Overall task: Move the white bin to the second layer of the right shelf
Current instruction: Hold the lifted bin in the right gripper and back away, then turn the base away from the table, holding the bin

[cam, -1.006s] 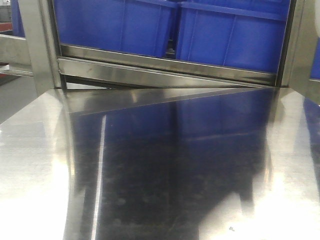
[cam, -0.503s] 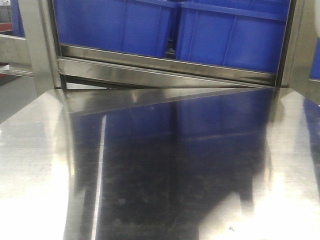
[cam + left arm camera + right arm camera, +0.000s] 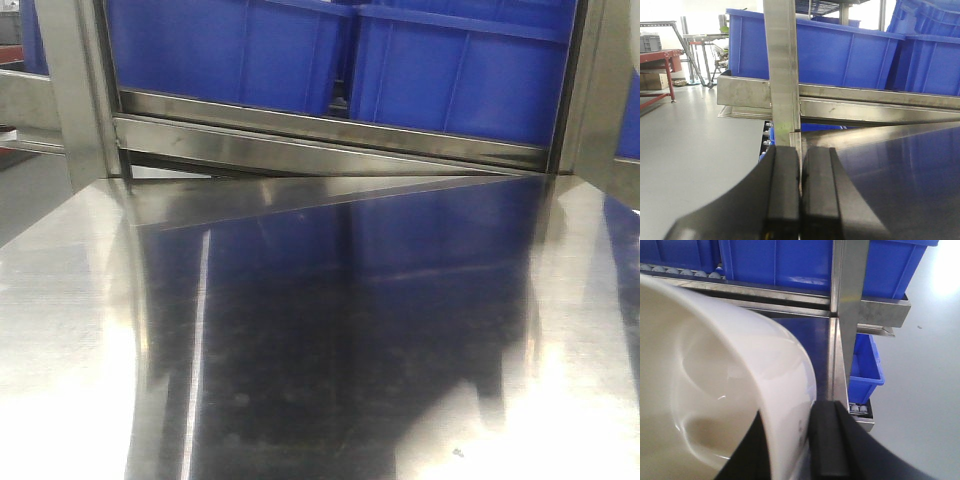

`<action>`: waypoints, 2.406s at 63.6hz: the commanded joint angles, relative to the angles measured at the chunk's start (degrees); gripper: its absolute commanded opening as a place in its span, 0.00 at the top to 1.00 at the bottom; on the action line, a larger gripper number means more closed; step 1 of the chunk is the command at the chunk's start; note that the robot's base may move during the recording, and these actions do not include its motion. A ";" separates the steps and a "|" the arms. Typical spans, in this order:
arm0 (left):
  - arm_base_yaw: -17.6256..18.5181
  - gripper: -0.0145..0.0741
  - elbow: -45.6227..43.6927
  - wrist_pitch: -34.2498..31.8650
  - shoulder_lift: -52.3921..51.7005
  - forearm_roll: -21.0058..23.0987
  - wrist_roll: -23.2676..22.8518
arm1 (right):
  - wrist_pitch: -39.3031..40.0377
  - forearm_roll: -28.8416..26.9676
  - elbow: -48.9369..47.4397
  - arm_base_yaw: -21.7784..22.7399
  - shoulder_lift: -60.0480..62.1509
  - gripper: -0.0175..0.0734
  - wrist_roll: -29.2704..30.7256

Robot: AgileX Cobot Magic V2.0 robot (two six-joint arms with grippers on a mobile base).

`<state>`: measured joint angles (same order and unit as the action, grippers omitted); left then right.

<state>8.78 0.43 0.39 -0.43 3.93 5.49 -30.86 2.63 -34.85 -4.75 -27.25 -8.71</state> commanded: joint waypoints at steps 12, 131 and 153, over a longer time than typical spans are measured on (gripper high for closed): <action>-0.03 0.74 1.90 -5.00 -0.76 0.29 -0.43 | 6.23 0.31 -1.59 0.32 0.02 0.75 0.24; 0.15 0.74 1.90 -5.00 -0.76 0.29 -0.43 | 6.16 0.31 -1.59 0.32 0.02 0.75 0.24; 0.15 0.74 1.90 -5.00 -0.76 0.29 -0.43 | 6.16 0.31 -1.59 0.32 0.02 0.75 0.24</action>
<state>8.78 0.43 0.39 -0.43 3.93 5.49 -30.86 2.63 -34.76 -4.75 -27.13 -8.71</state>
